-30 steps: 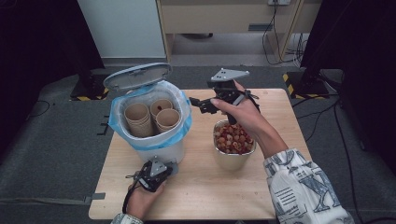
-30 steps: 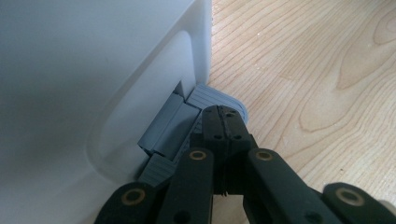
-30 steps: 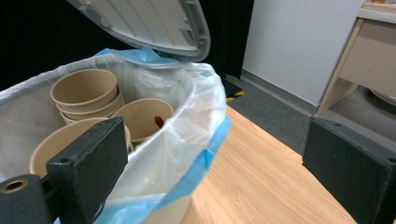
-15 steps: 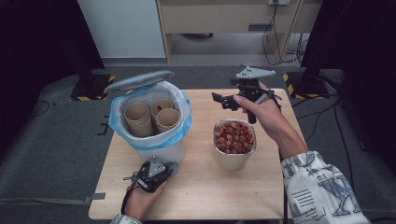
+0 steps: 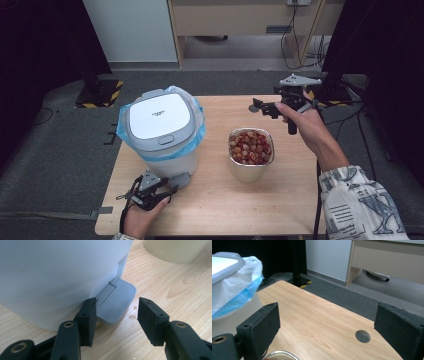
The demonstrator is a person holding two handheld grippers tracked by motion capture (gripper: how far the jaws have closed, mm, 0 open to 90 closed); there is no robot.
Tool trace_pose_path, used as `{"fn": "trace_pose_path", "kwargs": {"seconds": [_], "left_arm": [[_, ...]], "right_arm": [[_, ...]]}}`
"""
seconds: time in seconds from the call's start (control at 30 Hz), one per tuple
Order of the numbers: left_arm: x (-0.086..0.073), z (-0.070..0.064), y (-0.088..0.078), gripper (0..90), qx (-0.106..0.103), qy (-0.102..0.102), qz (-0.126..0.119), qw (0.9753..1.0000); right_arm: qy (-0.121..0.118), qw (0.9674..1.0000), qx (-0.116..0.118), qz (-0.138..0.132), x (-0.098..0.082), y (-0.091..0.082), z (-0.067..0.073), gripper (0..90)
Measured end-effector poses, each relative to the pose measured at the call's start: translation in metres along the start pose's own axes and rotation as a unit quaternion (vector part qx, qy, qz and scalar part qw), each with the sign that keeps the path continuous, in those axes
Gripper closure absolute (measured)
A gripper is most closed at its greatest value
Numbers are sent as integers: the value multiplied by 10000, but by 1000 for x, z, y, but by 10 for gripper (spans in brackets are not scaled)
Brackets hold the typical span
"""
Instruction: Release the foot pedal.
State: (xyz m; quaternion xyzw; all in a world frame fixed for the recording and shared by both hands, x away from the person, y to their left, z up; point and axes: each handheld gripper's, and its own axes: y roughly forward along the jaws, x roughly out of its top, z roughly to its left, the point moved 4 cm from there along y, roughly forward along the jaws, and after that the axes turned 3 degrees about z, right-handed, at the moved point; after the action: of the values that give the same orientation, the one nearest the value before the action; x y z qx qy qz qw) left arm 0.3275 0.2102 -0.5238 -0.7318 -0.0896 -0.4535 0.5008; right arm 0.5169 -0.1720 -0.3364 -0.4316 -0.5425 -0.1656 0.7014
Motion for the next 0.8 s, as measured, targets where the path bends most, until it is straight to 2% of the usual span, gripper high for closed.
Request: {"fn": "trace_pose_path", "kwargs": {"seconds": [0.23, 0.57, 0.77, 0.8], "left_arm": [[-2, 0, 1, 429, -87, -13, 104, 9999], [-9, 5, -7, 380, 76, -200, 124, 9997], [-13, 17, -13, 335, 269, -449, 57, 9986], [-13, 19, -14, 326, 266, -570, 64, 9980]], "right_arm": [[47, 9999, -106, 42, -5, -2, -10, 68], [104, 9997, -218, 48, -14, -7, -18, 68], [114, 9992, -375, 48, -23, -14, -27, 65], [127, 9991, -394, 56, -24, -15, -28, 65]]}}
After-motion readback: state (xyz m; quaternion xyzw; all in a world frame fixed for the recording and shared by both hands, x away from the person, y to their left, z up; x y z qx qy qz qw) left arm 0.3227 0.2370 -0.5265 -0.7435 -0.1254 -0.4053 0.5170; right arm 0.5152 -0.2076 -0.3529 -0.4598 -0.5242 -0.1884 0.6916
